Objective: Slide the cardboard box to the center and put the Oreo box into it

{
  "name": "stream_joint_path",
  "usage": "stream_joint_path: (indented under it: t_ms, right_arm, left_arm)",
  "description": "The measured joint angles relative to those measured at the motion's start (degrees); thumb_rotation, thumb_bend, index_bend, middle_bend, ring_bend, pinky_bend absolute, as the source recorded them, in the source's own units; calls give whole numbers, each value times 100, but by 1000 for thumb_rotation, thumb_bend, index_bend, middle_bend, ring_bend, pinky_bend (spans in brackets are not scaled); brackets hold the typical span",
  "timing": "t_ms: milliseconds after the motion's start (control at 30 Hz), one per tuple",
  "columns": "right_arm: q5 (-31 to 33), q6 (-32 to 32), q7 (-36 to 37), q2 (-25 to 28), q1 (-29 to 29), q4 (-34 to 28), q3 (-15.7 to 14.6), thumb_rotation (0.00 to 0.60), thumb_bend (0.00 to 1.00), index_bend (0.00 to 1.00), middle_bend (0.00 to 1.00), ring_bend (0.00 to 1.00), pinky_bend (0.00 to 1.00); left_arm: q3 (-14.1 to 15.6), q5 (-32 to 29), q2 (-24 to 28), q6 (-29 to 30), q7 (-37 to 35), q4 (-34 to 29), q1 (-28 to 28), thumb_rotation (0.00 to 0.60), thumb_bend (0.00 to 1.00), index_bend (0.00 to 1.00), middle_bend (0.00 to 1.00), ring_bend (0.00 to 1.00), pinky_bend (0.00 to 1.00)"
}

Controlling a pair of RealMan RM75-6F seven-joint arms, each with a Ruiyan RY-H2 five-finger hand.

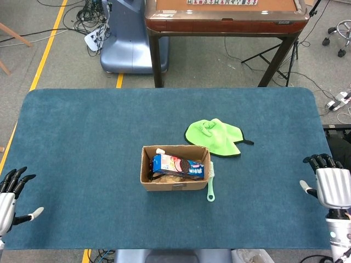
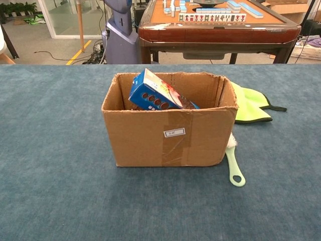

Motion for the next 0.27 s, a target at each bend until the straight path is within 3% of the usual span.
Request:
stream_joint_path:
  t_ms: [267]
  right_arm:
    - [104, -467, 180, 82, 46, 90, 99, 600, 0, 406, 374, 268, 456]
  left_arm:
    - [-29, -140, -15, -70, -25, 11, -13, 600, 16, 216, 86, 42, 163]
